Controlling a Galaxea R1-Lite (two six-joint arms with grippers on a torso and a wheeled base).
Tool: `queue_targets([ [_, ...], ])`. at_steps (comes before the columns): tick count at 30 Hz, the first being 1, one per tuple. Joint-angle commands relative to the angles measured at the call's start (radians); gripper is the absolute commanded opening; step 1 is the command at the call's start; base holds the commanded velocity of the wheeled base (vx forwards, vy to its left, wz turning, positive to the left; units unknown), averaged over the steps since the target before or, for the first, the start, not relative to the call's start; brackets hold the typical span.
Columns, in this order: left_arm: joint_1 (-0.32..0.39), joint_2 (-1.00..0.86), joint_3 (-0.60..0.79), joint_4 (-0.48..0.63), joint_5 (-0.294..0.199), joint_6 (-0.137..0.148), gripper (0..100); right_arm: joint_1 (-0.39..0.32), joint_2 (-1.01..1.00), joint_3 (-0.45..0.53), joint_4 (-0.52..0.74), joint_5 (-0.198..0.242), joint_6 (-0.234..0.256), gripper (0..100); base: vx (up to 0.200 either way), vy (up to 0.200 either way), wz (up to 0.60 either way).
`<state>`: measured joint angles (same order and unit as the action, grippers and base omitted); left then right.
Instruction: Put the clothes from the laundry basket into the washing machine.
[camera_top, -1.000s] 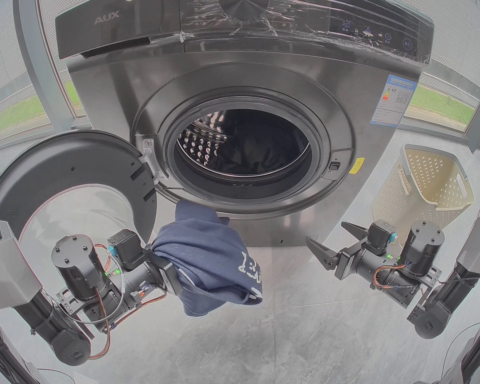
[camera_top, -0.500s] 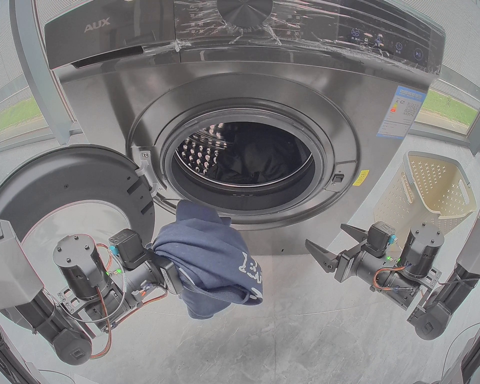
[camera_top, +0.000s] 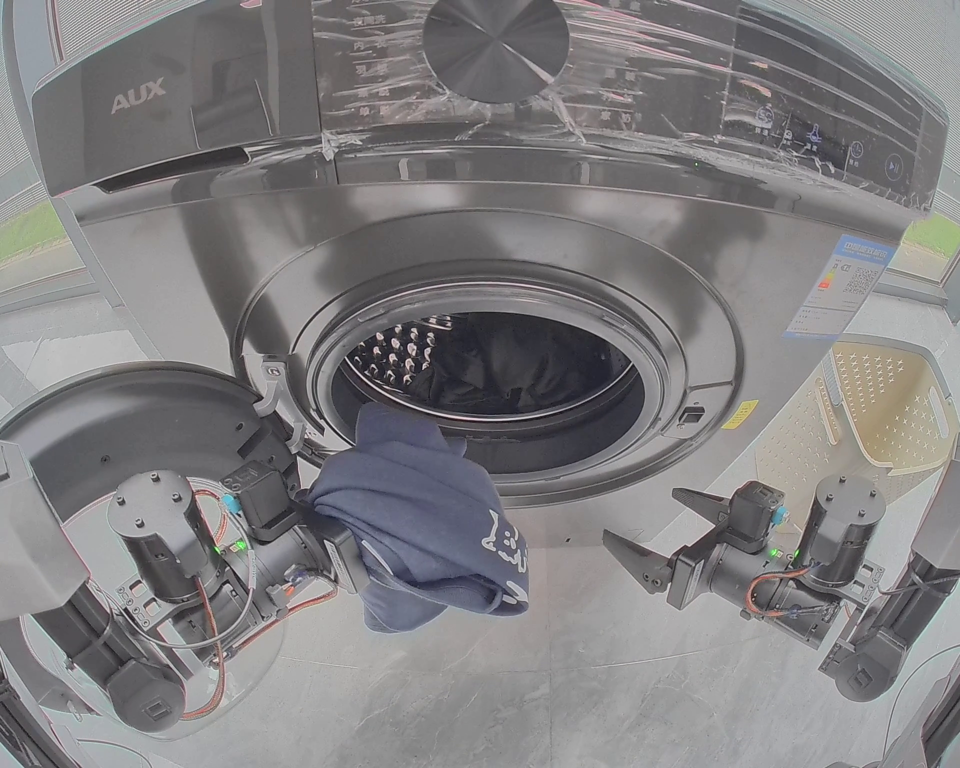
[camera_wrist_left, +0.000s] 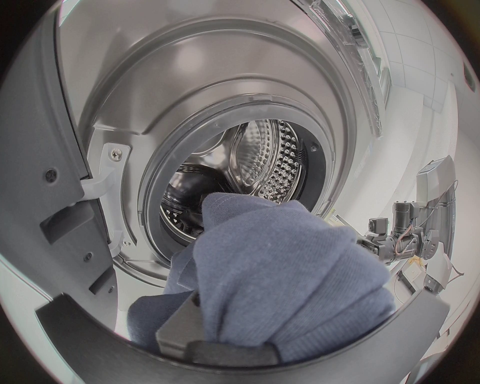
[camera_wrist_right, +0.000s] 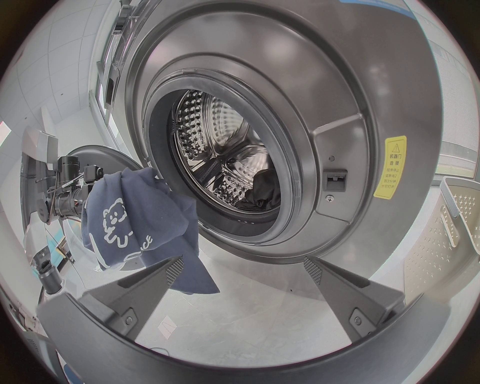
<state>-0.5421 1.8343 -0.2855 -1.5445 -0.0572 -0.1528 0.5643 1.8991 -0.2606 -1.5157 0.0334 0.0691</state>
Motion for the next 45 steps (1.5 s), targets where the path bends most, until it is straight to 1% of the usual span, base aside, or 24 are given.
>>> queue_targets([
  [1, -0.001, 0.008, -0.003, 0.000, 0.004, -0.001, 0, 0.006, -0.005, 0.017, 0.000, 0.002, -0.002, 100, 0.000, 0.000, 0.00],
  [8, -0.004, 0.013, -0.004, 0.000, 0.007, -0.001, 0, 0.006, -0.003, 0.024, 0.000, 0.002, -0.003, 100, 0.000, 0.000, 0.00],
  [12, -0.009, 0.013, -0.003, 0.000, 0.005, -0.002, 0, 0.008, -0.005, 0.026, 0.000, 0.002, -0.003, 100, 0.150, 0.000, 0.00],
  [15, -0.055, 0.023, -0.003, 0.000, 0.007, -0.002, 0, 0.039, -0.006, 0.034, 0.000, 0.002, -0.003, 100, 0.000, 0.000, 0.00],
  [16, -0.055, 0.023, -0.003, 0.000, 0.007, -0.002, 0, 0.039, -0.006, 0.034, 0.000, 0.002, -0.003, 100, 0.000, 0.000, 0.00],
  [17, -0.085, 0.030, -0.011, -0.002, 0.010, -0.004, 0, 0.057, -0.009, 0.049, 0.000, 0.002, -0.003, 100, 0.000, 0.000, 0.00],
  [19, -0.133, 0.051, -0.037, 0.000, 0.011, -0.010, 0, 0.068, -0.008, 0.061, -0.001, 0.002, -0.003, 100, 0.000, 0.000, 0.00],
  [21, -0.153, 0.089, -0.066, 0.000, 0.022, -0.002, 0, 0.069, -0.008, 0.069, -0.001, 0.002, -0.003, 100, 0.000, 0.000, 0.00],
  [22, -0.160, 0.129, -0.101, 0.000, 0.051, 0.006, 0, 0.071, -0.008, 0.077, -0.001, 0.002, -0.003, 100, 0.000, 0.000, 0.00],
  [23, -0.160, 0.151, -0.130, 0.000, 0.070, 0.015, 0, 0.072, -0.009, 0.077, -0.001, 0.003, -0.003, 100, 0.000, 0.000, 0.00],
  [24, -0.156, 0.181, -0.165, 0.000, 0.082, 0.025, 0, 0.074, -0.009, 0.077, -0.001, 0.003, -0.003, 100, 0.000, 0.000, 0.00],
  [25, -0.154, 0.195, -0.184, 0.000, 0.086, 0.029, 0, 0.077, -0.011, 0.078, -0.001, 0.002, -0.002, 100, 0.000, 0.000, 0.00],
  [27, -0.154, 0.227, -0.221, 0.000, 0.088, 0.030, 0, 0.085, -0.011, 0.080, -0.001, 0.002, -0.002, 100, 0.000, 0.000, 0.00],
  [28, -0.159, 0.241, -0.239, 0.000, 0.089, 0.019, 0, 0.086, -0.011, 0.086, -0.001, 0.002, 0.000, 100, 0.000, 0.000, 0.00],
  [29, -0.159, 0.241, -0.239, 0.000, 0.089, 0.019, 0, 0.086, -0.011, 0.086, -0.001, 0.002, 0.000, 100, 0.000, 0.000, 0.00],
  [30, -0.160, 0.267, -0.274, 0.000, 0.086, 0.013, 0, 0.088, -0.009, 0.089, -0.001, 0.002, 0.000, 100, 0.000, 0.000, 0.00],
  [33, -0.147, 0.332, -0.377, 0.000, 0.093, 0.010, 0, 0.089, -0.008, 0.089, -0.001, 0.002, 0.000, 100, 0.000, 0.000, 0.00],
  [34, -0.144, 0.336, -0.388, 0.000, 0.094, 0.010, 0, 0.088, -0.008, 0.090, -0.001, 0.002, 0.000, 100, 0.000, 0.000, 0.00],
  [37, -0.110, 0.401, -0.508, 0.009, 0.096, 0.012, 0, 0.089, -0.008, 0.090, -0.001, 0.002, 0.000, 100, 0.000, 0.000, 0.00],
  [45, -0.087, 0.504, -0.695, 0.069, 0.102, 0.015, 0, 0.088, -0.002, 0.095, 0.000, 0.002, 0.000, 100, 0.000, 0.000, 0.00],
])
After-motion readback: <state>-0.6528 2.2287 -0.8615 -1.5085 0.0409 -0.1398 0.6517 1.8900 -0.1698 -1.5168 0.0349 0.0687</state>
